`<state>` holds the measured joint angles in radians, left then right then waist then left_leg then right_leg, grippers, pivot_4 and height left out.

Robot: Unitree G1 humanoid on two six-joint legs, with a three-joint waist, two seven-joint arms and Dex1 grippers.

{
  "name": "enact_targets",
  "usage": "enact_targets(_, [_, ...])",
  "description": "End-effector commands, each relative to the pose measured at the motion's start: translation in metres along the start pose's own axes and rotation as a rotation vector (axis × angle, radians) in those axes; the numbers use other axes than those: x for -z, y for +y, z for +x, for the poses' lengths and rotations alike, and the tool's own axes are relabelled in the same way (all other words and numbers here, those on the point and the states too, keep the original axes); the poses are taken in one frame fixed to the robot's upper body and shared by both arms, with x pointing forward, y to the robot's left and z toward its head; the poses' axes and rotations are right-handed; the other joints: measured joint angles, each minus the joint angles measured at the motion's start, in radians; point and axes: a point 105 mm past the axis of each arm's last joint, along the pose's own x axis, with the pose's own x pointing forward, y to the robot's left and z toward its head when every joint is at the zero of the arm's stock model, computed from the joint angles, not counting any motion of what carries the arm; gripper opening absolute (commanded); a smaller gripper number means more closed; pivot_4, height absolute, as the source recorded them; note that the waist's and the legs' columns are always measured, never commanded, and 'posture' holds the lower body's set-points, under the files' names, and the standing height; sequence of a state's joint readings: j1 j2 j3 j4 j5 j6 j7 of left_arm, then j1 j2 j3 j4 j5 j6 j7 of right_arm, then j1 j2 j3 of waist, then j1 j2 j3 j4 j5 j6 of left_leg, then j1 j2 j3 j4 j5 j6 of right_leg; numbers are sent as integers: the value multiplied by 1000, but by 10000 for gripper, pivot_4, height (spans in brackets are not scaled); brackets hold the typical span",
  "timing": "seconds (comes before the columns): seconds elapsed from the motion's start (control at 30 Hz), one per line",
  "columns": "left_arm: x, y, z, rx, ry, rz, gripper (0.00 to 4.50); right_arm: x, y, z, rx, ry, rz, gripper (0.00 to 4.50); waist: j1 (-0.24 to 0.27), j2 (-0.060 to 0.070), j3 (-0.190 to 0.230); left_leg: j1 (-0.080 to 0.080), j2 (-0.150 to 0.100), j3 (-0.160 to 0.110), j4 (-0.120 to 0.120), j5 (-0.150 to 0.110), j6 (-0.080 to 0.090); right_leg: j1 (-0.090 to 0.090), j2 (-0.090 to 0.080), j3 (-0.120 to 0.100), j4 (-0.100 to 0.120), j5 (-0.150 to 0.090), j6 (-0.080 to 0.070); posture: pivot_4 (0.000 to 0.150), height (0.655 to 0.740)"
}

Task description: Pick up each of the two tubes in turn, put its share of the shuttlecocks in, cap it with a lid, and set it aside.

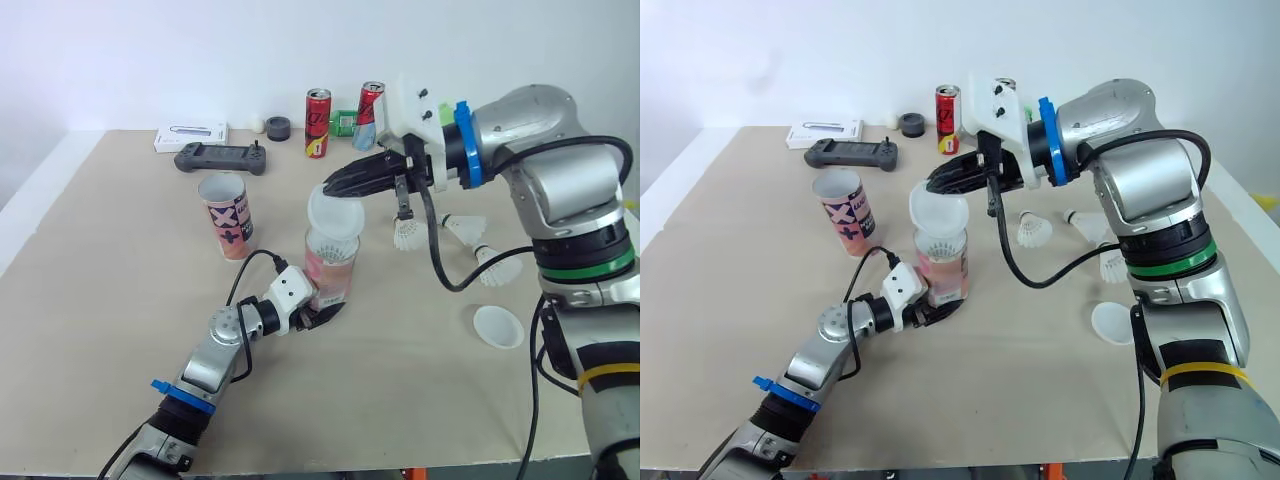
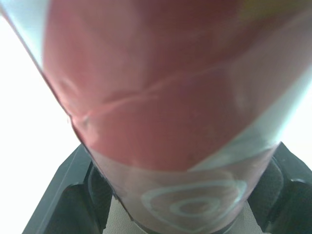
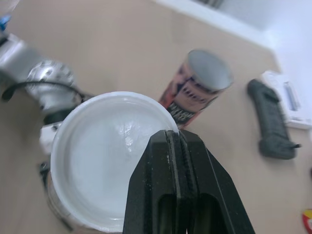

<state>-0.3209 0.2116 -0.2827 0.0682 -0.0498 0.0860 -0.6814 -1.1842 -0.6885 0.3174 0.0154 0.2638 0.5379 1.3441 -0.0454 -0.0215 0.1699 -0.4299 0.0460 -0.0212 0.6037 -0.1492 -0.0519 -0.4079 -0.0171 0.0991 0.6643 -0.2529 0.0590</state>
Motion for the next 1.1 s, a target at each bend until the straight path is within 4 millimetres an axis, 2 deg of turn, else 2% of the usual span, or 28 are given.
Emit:
enact_targets(0.03, [6,-5,0,1,20,-9,31989,0,2,1,-14,32,-58,1180,0,0,0,0,0,0,0,0,0,0,0,0,0,0,0,1500,7400])
enact_targets(0.6, [4,-8,2,-6,10,-8,31989,11,6,13,-61,138,-140,1180,0,0,0,0,0,0,0,0,0,0,0,0,0,0,0,1500,7400])
enact_targets(0.9, [3,-10,3,-2,6,-10,31989,15,4,11,-54,191,-179,1180,0,0,0,0,0,0,0,0,0,0,0,0,0,0,0,1500,7400])
enact_targets(1.1, [2,-10,5,1,2,-8,31989,10,0,8,-44,206,-213,1180,1,0,0,0,0,0,0,0,0,0,0,0,0,0,0,1500,7400])
